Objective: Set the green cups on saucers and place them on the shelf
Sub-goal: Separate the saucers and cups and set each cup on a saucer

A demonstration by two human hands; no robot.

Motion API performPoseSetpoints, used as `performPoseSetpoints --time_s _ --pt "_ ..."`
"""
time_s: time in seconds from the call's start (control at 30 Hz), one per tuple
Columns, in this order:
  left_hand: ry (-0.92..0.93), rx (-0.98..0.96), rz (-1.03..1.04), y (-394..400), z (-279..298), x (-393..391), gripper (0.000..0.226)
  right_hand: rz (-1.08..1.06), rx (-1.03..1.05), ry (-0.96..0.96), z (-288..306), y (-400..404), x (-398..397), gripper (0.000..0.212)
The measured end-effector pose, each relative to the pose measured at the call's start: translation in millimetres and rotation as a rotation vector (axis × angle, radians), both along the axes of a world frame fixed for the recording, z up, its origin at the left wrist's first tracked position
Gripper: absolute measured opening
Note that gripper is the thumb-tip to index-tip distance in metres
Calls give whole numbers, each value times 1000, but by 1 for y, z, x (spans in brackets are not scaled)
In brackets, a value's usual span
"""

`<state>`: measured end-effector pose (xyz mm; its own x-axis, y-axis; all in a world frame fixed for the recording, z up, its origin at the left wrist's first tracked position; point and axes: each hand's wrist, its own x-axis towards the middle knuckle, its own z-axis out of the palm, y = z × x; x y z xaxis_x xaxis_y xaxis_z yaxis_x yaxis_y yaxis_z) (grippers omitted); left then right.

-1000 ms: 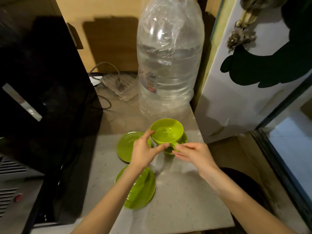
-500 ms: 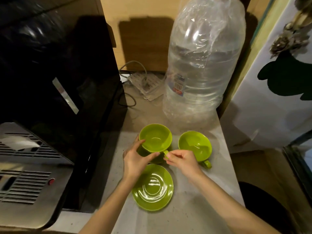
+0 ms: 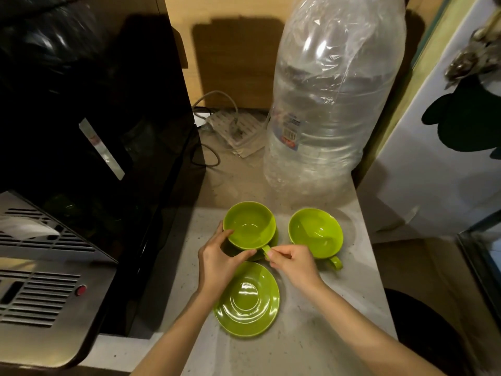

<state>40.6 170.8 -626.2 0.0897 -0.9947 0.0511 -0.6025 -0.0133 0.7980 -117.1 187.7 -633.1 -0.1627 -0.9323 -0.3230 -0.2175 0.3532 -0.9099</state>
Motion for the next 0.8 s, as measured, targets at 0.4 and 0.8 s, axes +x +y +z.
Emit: performPoseSetpoints --time_s 0.4,0.8 --pt "-31 -28 -27 3 20 -7 51 20 -27 -34 13 9 -13 33" --pt "56 -98 -428 -6 35 -92 86 -482 -185 89 9 43 -83 17"
